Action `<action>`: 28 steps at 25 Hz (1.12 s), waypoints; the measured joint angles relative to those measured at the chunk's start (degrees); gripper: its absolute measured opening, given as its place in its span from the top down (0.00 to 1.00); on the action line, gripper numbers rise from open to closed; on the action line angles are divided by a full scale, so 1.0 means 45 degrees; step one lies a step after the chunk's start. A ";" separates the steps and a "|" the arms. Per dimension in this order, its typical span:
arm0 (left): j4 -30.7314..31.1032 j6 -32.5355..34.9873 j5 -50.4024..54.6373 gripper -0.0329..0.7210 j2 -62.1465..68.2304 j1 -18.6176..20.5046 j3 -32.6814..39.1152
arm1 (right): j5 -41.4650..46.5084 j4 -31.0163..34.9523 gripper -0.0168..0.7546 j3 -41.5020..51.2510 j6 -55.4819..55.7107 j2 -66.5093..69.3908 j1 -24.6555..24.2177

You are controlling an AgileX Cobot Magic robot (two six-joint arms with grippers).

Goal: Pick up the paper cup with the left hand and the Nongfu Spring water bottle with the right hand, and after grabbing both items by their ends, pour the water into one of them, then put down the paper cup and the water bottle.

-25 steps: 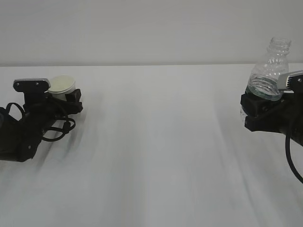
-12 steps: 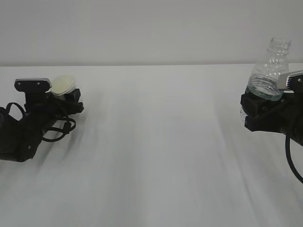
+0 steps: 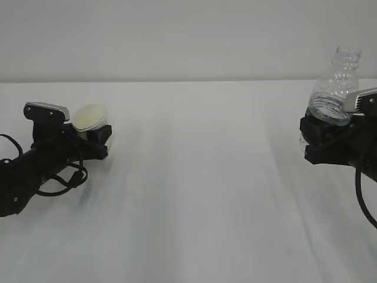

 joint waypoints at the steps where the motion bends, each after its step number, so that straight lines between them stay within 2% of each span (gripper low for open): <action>1: 0.0538 0.0000 0.0000 0.35 -0.0135 0.0000 0.0097 | 0.0000 0.0000 0.43 0.0000 -0.0022 0.0000 0.0000; 5: 0.2241 -0.0258 0.0000 0.35 -0.0597 0.0000 0.0210 | 0.0000 0.0000 0.43 0.0000 -0.0022 0.0000 0.0000; 9: 0.3634 -0.1366 0.0000 0.35 -0.0761 0.0000 0.0210 | 0.0000 0.0026 0.43 0.0000 -0.0022 0.0000 0.0000; 19: 0.8381 -0.4116 0.0031 0.35 -0.1627 -0.0106 0.0230 | 0.0000 -0.0416 0.43 0.0000 -0.0070 0.0000 0.0000; 22: 0.9217 -0.4604 0.0031 0.35 -0.1680 -0.0590 0.0072 | 0.0025 -0.0617 0.43 0.0000 -0.0070 0.0000 0.0000; 26: 0.9533 -0.4749 0.0031 0.35 -0.1680 -0.1685 -0.0248 | 0.0443 -0.1044 0.43 0.0000 -0.0070 -0.0097 0.0000; 27: 0.9533 -0.4779 0.0031 0.35 -0.1680 -0.2305 -0.0461 | 0.0997 -0.1171 0.43 0.0000 -0.0088 -0.0332 0.0000; 28: 0.9533 -0.4779 0.0031 0.35 -0.1680 -0.2305 -0.0461 | 0.0997 -0.1171 0.43 0.0000 -0.0088 -0.0332 0.0000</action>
